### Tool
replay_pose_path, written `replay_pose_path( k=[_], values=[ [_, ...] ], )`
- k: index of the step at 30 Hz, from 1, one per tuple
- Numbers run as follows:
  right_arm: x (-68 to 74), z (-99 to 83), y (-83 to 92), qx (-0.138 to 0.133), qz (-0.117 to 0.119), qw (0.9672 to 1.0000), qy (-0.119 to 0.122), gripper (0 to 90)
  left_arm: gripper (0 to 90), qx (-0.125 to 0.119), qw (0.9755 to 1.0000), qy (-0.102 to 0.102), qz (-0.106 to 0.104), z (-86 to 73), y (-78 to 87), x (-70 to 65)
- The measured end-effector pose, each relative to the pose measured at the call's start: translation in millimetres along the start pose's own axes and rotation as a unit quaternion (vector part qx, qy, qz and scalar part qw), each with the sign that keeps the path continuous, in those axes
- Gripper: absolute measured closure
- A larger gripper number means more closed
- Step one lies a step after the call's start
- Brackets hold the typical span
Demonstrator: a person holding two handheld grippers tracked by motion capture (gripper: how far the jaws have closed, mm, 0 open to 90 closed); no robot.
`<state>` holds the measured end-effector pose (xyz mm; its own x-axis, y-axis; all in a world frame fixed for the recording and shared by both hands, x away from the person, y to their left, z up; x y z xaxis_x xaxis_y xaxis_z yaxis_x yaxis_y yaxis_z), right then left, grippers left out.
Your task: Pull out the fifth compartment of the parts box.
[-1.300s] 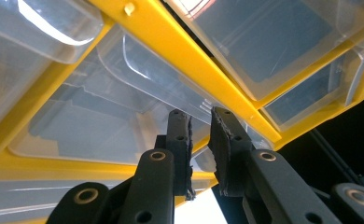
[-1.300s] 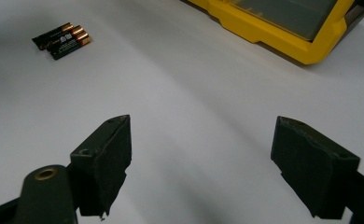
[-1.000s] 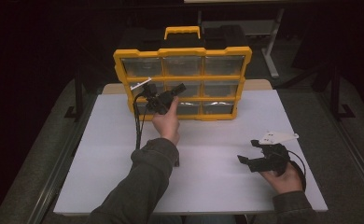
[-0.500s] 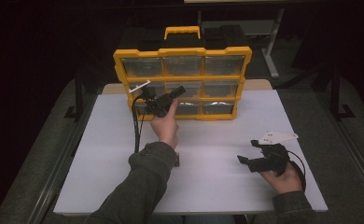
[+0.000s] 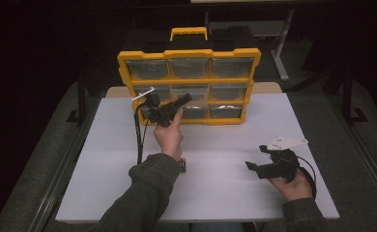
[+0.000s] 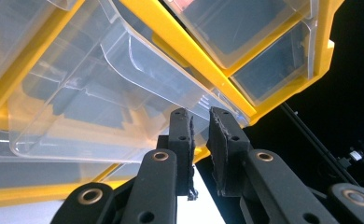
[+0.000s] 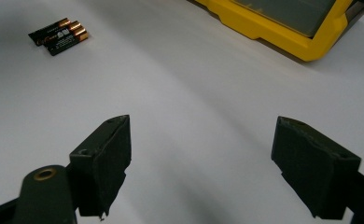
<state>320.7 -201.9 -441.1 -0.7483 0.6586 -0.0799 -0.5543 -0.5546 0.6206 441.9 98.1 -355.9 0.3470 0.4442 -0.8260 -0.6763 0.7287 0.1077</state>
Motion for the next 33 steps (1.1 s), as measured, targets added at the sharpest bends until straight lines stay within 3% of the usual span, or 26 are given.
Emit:
replay_pose_path(
  k=[13, 18, 22, 25, 29, 32, 33],
  values=[
    [0.5, -1.1, -2.0, 0.004, 0.000, 1.0000, 0.000, 19.0, 79.4, 0.005, 0.9999, -0.015, 0.001, -5.3, 7.0, -2.4],
    [-1.4, -2.1, -3.1, 0.005, 0.000, 1.0000, 0.004, 18.9, 79.7, 0.007, 0.9995, -0.032, 0.002, -5.1, 7.9, -1.2],
    [-0.3, -1.9, -3.0, 0.007, 0.001, 1.0000, 0.003, 18.9, 73.4, 0.026, 0.9976, -0.064, 0.007, -8.5, 10.2, -3.8],
    [-0.9, -2.1, -3.4, 0.007, 0.002, 1.0000, 0.004, 18.9, 72.2, 0.047, 0.9934, -0.105, 0.003, -12.0, 12.5, -9.7],
    [0.1, -1.7, -2.5, 0.006, 0.000, 1.0000, 0.002, 19.0, 69.6, 0.070, 0.9845, -0.160, -0.002, -9.6, 17.8, -15.8],
    [0.0, -1.6, -3.0, 0.006, 0.001, 1.0000, 0.002, 19.0, 67.1, 0.093, 0.9749, -0.202, -0.008, -3.4, 21.6, -21.4],
    [-0.1, -1.8, -3.1, 0.008, 0.002, 1.0000, 0.002, 18.9, 66.0, 0.102, 0.9704, -0.219, -0.009, -0.2, 22.8, -24.6]
  ],
)
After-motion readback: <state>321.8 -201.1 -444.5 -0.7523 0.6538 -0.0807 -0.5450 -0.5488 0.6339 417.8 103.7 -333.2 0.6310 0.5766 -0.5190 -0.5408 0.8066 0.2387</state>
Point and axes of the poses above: each handheld gripper's, and its own axes: y roughly backward along the jaws, z roughly out of its top, x roughly to its left, the point moved 5 cm from there along -y, roughly forward along the jaws, and after that the axes turned 8 degrees about y, right-handed, at the moved point
